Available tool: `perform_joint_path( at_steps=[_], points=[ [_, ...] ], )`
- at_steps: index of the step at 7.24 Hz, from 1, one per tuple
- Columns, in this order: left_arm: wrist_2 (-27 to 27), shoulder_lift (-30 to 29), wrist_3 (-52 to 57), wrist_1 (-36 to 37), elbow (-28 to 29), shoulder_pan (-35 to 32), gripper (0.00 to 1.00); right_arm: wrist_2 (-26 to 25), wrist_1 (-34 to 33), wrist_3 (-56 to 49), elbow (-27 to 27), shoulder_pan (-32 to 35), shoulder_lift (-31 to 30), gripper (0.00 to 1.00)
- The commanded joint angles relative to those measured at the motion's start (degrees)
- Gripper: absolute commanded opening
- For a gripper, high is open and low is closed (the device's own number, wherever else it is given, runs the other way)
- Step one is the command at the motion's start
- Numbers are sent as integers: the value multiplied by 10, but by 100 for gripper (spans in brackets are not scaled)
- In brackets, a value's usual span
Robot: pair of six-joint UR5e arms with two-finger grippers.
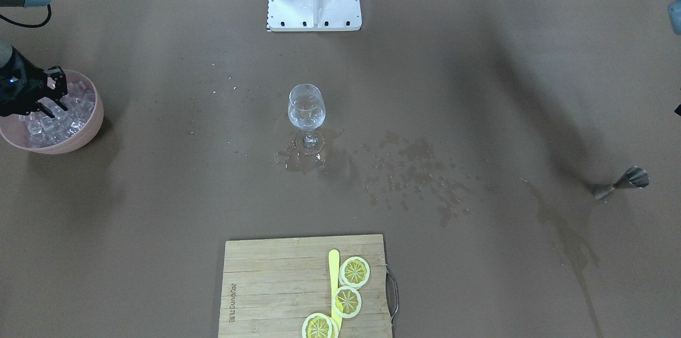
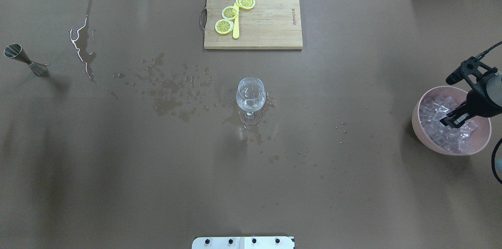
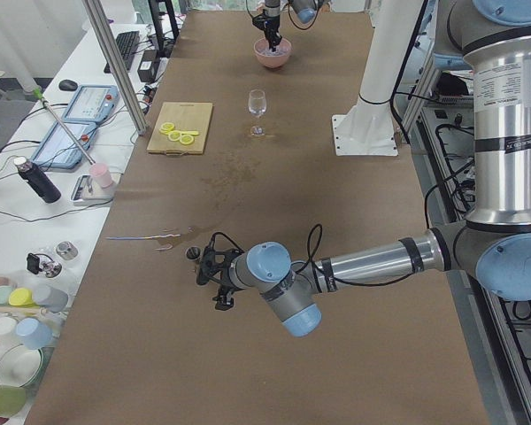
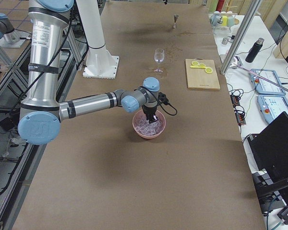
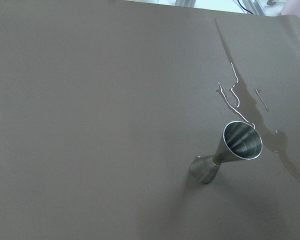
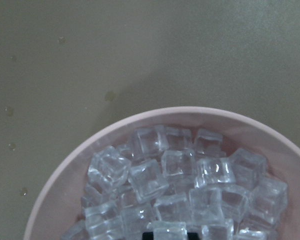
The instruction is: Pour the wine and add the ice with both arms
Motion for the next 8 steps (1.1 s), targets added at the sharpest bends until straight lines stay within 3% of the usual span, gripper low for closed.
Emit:
perform_joint_path(
  at_steps=[1, 3, 5, 7, 8],
  points=[
    [-2, 0, -1, -1, 0, 0, 99, 17, -29, 11, 48, 19, 15, 0],
    [-2, 1, -2, -2, 1, 0, 99, 21, -204, 59, 96, 35, 148, 0],
    [-2, 1, -2, 0, 5, 1, 99, 33, -234, 287, 90, -24, 303, 0],
    [-2, 1, -1, 4, 7, 1, 99, -26, -228, 482, 57, -119, 424, 0],
    [-3, 3, -1, 2, 7, 1, 99, -65, -227, 559, 5, -161, 502, 0]
  ],
)
